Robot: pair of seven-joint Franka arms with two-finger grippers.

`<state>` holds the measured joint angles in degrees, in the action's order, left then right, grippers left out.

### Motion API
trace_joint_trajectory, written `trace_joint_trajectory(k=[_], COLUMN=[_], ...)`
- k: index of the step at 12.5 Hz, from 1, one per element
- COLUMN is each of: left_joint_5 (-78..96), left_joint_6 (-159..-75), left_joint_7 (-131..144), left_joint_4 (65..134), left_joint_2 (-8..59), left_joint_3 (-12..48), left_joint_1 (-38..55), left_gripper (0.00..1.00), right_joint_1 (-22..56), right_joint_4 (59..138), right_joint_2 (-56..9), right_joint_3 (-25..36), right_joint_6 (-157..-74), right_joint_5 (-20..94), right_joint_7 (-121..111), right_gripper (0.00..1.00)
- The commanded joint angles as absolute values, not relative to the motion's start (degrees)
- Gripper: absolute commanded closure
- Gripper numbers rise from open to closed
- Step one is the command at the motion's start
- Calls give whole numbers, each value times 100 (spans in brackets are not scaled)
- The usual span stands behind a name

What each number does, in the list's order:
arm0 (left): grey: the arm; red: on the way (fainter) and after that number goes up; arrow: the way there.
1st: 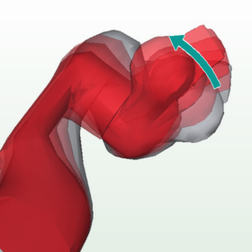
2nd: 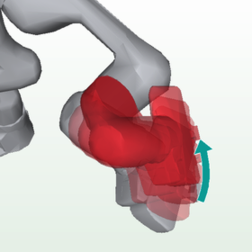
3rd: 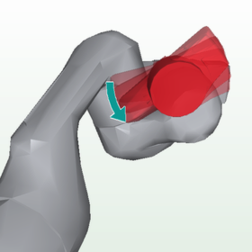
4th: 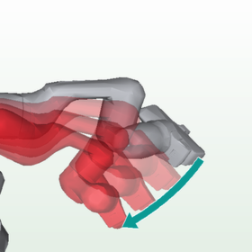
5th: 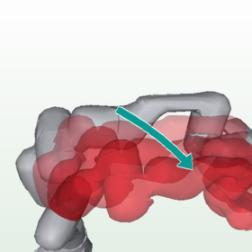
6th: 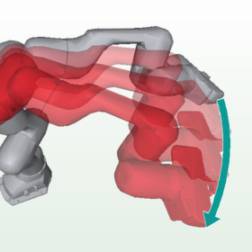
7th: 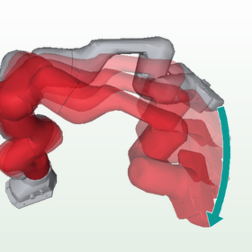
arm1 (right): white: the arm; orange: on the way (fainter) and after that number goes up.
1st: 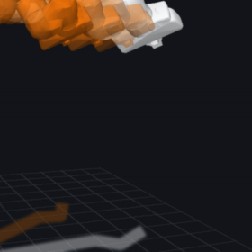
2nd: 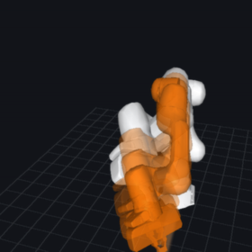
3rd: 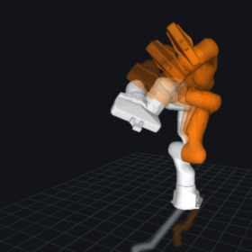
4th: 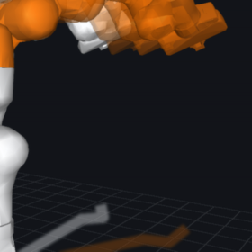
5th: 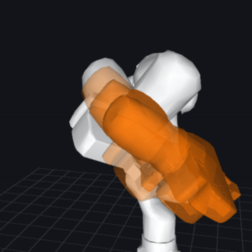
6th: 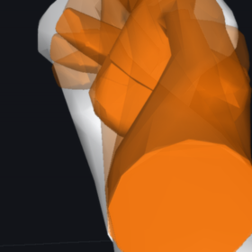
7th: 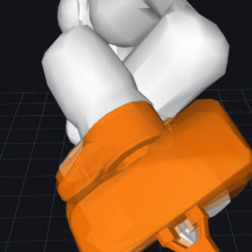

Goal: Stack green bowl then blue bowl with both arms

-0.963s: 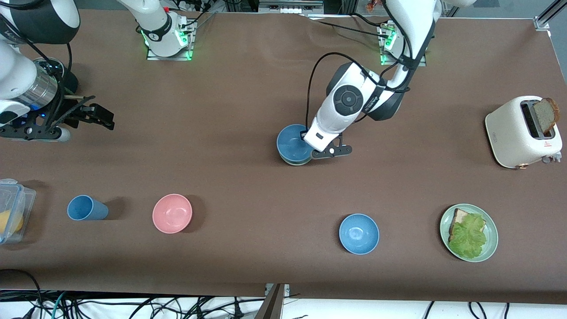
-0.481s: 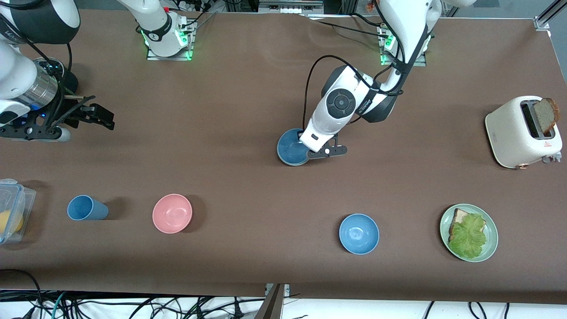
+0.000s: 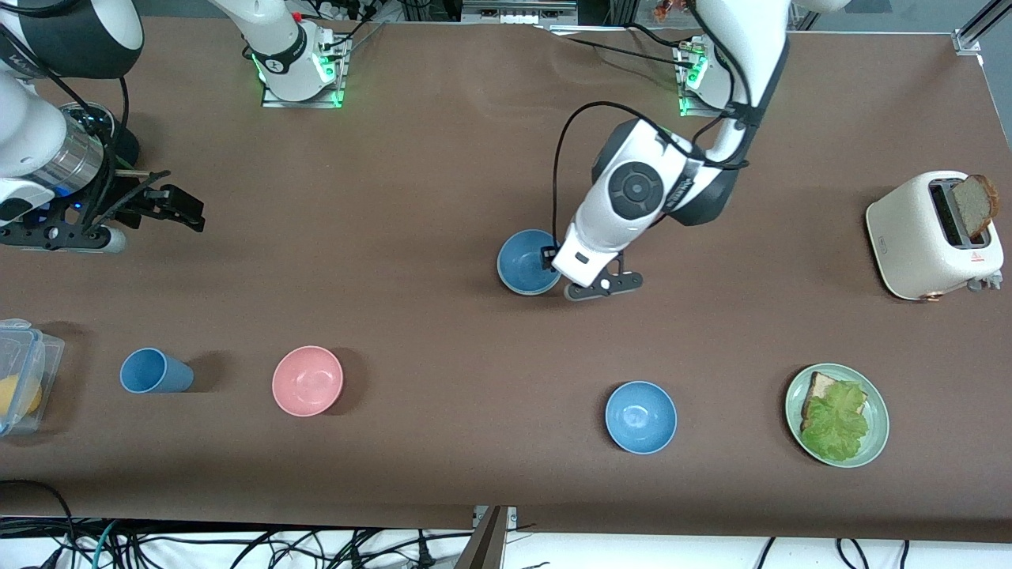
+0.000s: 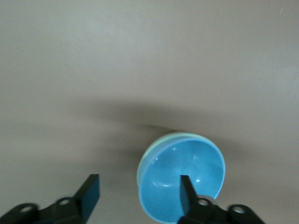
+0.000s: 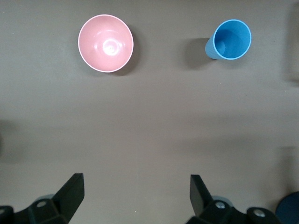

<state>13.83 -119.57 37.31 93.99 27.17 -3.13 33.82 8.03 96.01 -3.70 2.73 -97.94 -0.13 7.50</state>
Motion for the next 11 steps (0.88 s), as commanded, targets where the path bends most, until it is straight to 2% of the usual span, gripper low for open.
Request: trace_joint_trajectory(k=[1, 6, 11], left_joint_5=[1406, 1049, 563], left_joint_6=[-11383, -10619, -9994], left_joint_7=[2764, 707, 501], left_joint_4=[9106, 9105, 9105], left_joint_2=[2392, 1593, 1099], left_joint_3=[-308, -264, -220], left_joint_1=[2780, 1514, 476], left_gripper=[1, 0, 0], right_joint_1=[861, 861, 861], right_joint_4=[9686, 9686, 9686], right_joint_2=[-272, -272, -272], right_joint_3=[264, 255, 255], right_joint_6=[-9826, -9817, -9817], right_joint_5=[-79, -79, -79], right_joint_7=[756, 756, 756], right_gripper=[0, 0, 0])
